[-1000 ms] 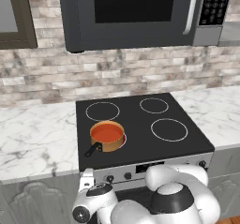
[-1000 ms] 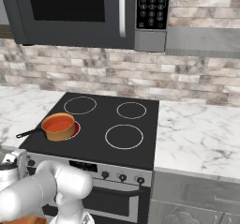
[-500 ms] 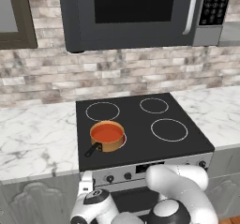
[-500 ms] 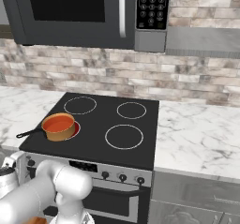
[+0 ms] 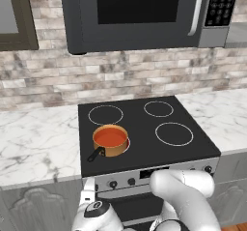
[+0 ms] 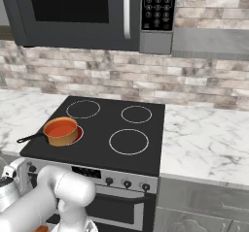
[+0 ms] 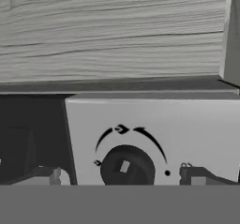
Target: Wait until the marinara sauce is simmered to a deep red color and then turn off the stove.
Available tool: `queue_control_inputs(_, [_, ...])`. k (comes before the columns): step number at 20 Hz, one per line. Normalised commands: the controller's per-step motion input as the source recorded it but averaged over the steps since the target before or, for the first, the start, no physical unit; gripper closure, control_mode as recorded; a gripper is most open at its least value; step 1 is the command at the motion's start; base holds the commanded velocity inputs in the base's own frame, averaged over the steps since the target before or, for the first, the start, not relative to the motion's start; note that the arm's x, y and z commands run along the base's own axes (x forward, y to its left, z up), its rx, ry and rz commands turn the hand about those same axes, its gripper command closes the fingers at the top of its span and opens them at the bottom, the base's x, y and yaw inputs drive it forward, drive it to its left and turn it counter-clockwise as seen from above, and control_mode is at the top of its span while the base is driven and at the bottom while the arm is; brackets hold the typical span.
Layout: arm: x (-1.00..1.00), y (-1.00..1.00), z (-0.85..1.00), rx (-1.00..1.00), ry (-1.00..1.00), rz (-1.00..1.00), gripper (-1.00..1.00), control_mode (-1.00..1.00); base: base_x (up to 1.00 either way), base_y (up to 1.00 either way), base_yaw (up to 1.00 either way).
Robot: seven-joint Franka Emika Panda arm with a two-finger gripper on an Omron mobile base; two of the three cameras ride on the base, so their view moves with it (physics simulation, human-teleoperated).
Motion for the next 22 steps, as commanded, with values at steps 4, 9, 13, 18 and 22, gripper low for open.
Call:
queue_control_inputs(4, [0.10, 0.00, -0.03, 0.00, -0.09, 0.00, -1.00, -1.00, 0.00, 0.00, 0.00])
queue_control_inputs(9, [0.06, 0.00, -0.02, 0.00, -0.09, 0.00, -1.00, -1.00, 0.00, 0.00, 0.00])
queue_control_inputs(13, [0.06, 0.00, 0.00, 0.00, -0.07, 0.00, -1.00, -1.00, 0.00, 0.00, 0.00])
queue_control_inputs(18, [0.09, 0.00, 0.00, 0.00, -0.06, 0.00, -1.00, -1.00, 0.00, 0.00, 0.00])
queue_control_inputs(22, [0.02, 0.00, 0.00, 0.00, 0.00, 0.00, 1.00, -1.00, 0.00, 0.00, 0.00])
